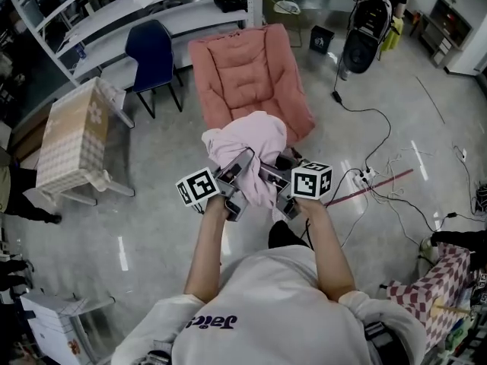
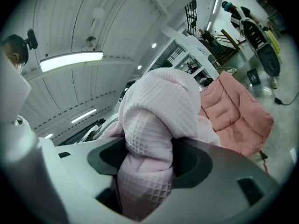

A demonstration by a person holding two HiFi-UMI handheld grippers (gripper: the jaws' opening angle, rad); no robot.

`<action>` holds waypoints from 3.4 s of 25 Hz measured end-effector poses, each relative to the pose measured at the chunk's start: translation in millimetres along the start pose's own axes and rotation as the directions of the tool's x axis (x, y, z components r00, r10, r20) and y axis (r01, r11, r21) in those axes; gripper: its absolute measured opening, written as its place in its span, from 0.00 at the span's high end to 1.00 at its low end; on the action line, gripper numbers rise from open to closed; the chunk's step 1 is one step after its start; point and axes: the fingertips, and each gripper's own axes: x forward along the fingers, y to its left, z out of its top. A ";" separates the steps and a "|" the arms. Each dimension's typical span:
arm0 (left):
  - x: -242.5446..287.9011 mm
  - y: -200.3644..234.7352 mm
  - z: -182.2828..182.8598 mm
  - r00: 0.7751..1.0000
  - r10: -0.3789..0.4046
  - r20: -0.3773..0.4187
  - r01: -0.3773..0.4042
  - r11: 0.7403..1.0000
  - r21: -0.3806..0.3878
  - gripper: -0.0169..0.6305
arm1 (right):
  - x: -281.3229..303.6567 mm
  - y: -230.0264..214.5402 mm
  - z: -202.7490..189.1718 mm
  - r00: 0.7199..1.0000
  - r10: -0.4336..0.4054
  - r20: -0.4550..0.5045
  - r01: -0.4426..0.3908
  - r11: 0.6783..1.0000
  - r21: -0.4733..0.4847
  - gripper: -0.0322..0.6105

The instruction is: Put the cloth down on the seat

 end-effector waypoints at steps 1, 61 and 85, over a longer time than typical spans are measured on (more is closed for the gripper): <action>15.0 3.7 9.9 1.000 0.009 0.015 -0.009 1.000 0.003 0.36 | 5.2 -12.3 13.5 1.000 0.008 -0.008 -0.008 1.000 -0.003 0.53; 458.0 384.9 227.9 0.960 0.250 -0.122 -0.254 0.967 -0.014 0.36 | 251.8 -545.8 212.6 0.974 -0.177 -0.142 0.199 0.967 0.161 0.54; 426.7 749.4 41.9 0.700 0.573 -0.426 -0.591 0.800 0.104 0.36 | 292.2 -794.8 -99.6 0.695 -0.409 -0.591 0.606 0.775 0.177 0.64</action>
